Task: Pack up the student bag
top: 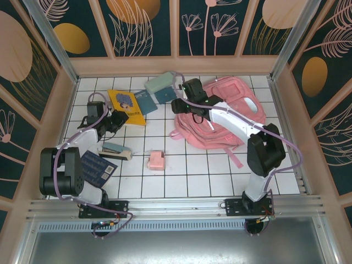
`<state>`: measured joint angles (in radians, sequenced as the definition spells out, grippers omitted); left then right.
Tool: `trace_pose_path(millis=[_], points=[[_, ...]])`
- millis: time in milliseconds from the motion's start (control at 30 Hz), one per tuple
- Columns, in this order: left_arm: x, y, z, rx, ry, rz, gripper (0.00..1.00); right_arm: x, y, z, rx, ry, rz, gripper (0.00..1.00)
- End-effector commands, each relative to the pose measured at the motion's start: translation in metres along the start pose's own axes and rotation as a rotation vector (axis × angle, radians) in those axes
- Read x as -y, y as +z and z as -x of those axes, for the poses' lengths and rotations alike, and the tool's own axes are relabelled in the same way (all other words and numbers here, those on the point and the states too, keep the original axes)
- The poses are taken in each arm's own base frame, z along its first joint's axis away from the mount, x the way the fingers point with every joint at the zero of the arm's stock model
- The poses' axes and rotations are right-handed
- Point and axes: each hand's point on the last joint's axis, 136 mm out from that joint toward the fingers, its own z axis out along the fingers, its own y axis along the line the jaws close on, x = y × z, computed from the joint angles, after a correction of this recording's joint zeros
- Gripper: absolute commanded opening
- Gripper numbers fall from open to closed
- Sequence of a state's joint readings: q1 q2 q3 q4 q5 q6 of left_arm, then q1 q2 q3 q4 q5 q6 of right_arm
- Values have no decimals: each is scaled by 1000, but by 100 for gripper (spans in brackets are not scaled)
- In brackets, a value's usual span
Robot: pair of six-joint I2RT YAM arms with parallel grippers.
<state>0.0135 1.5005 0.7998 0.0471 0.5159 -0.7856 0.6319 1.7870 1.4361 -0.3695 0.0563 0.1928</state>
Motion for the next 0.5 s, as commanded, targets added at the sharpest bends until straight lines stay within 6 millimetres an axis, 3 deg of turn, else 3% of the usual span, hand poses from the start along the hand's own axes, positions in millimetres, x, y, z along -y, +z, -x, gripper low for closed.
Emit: trace_pose_path(millis=[0, 467], points=[[38, -13, 16, 45, 82, -103, 0, 36, -1, -26, -59, -65, -159, 67], [44, -19, 13, 40, 97, -117, 0, 71, 15, -60, -138, -83, -256, 64]])
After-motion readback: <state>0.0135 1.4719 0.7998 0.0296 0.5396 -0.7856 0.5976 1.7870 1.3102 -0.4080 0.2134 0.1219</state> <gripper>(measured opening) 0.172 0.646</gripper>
